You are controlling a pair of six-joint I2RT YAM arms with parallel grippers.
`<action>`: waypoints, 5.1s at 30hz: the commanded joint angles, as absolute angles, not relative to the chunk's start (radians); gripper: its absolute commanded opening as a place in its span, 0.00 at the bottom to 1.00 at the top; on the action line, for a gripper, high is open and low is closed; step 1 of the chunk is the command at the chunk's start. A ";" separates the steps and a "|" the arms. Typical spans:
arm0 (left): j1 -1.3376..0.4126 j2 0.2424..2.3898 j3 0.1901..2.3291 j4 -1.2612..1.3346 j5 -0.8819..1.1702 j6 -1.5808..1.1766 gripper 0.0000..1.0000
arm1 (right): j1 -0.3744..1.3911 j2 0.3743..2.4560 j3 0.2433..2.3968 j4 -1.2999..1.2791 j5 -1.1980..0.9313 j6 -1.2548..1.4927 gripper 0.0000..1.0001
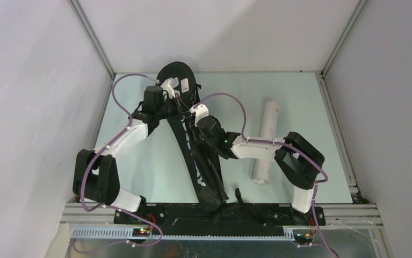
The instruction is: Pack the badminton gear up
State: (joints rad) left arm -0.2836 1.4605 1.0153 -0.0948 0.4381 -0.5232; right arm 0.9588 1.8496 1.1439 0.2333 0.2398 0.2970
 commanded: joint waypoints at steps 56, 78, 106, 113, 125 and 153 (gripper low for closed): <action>-0.211 1.361 0.983 -0.270 0.181 -0.375 0.19 | 0.880 1.335 0.780 -0.099 0.033 0.368 0.00; -0.760 1.004 0.487 -0.197 0.033 -0.779 0.52 | 0.984 1.340 0.804 -0.147 0.155 0.439 0.00; -0.848 1.062 0.607 0.065 -0.147 -0.765 0.00 | 0.749 1.506 1.099 -0.018 -0.217 -0.031 0.00; -0.954 1.278 0.771 0.151 -0.216 -0.733 0.11 | 0.711 1.541 1.147 -0.081 -0.411 -0.315 0.00; -0.957 1.100 0.870 -0.197 -0.244 -0.241 1.00 | 0.569 1.464 1.159 -0.302 -0.756 -0.713 0.00; -0.407 0.990 1.305 -1.177 0.394 1.362 1.00 | 0.342 1.518 1.369 -0.946 -0.792 -0.997 0.00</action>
